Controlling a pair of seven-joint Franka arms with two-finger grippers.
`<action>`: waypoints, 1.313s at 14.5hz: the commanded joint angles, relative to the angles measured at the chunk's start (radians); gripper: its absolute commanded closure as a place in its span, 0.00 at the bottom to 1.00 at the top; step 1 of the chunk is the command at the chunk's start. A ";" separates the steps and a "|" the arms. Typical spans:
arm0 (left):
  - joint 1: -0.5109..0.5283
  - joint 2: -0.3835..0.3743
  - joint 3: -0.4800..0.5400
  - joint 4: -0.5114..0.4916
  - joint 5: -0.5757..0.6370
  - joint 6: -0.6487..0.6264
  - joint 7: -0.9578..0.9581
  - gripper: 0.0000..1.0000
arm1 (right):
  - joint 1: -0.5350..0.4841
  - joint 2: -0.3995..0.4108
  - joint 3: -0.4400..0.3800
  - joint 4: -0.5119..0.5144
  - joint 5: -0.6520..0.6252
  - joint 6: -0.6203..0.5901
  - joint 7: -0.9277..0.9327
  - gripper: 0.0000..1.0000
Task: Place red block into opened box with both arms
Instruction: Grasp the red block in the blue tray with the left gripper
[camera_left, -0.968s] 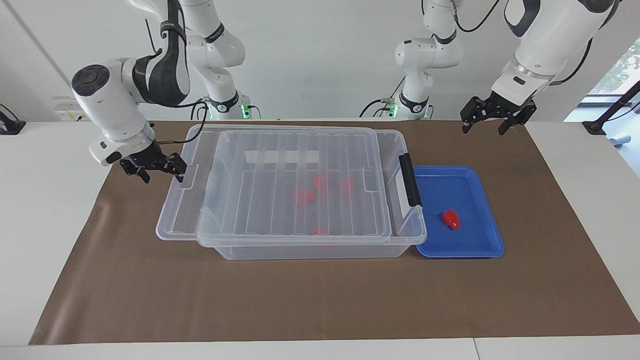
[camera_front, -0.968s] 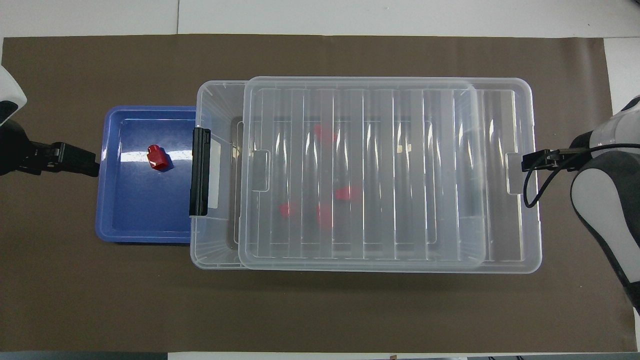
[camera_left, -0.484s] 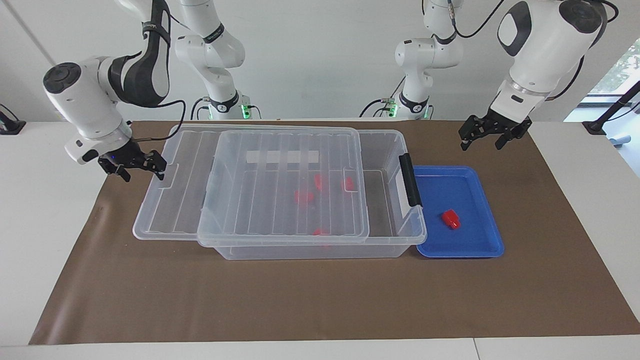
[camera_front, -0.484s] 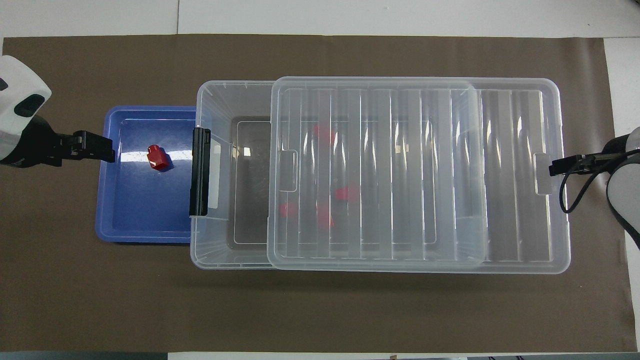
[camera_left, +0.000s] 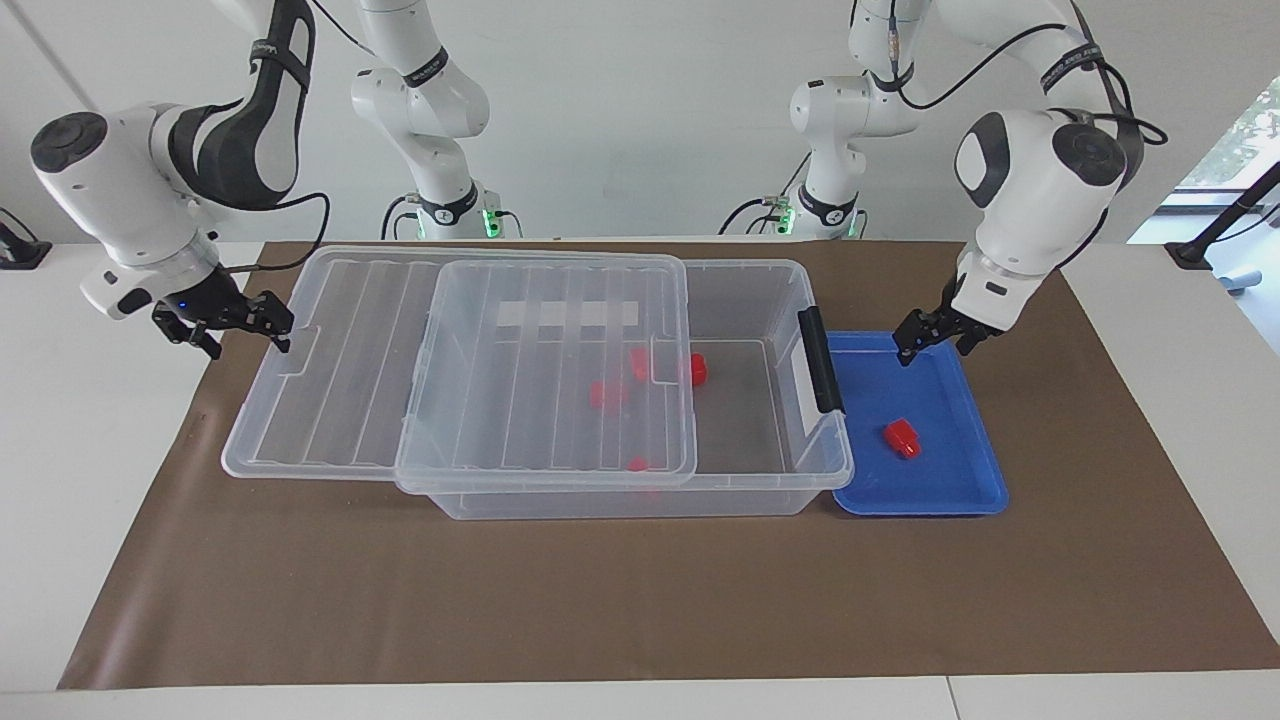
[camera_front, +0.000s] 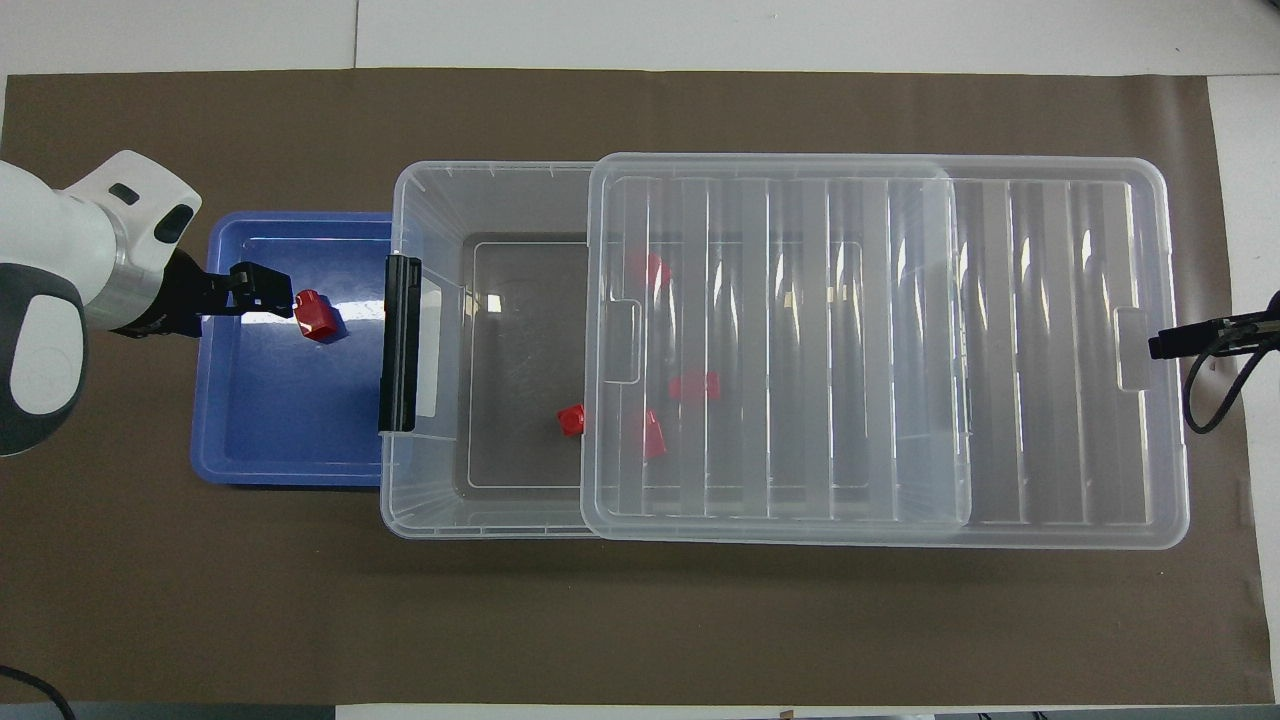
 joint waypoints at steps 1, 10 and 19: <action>-0.004 0.022 0.001 -0.087 -0.012 0.130 -0.045 0.00 | -0.035 -0.002 0.007 0.000 -0.012 0.015 -0.047 0.00; -0.004 0.210 0.001 -0.154 -0.012 0.444 -0.073 0.08 | -0.071 -0.001 0.007 -0.001 -0.016 0.042 -0.084 0.00; 0.010 0.163 0.004 -0.157 -0.012 0.363 -0.063 0.66 | -0.037 0.022 0.010 0.070 -0.017 -0.031 -0.074 0.00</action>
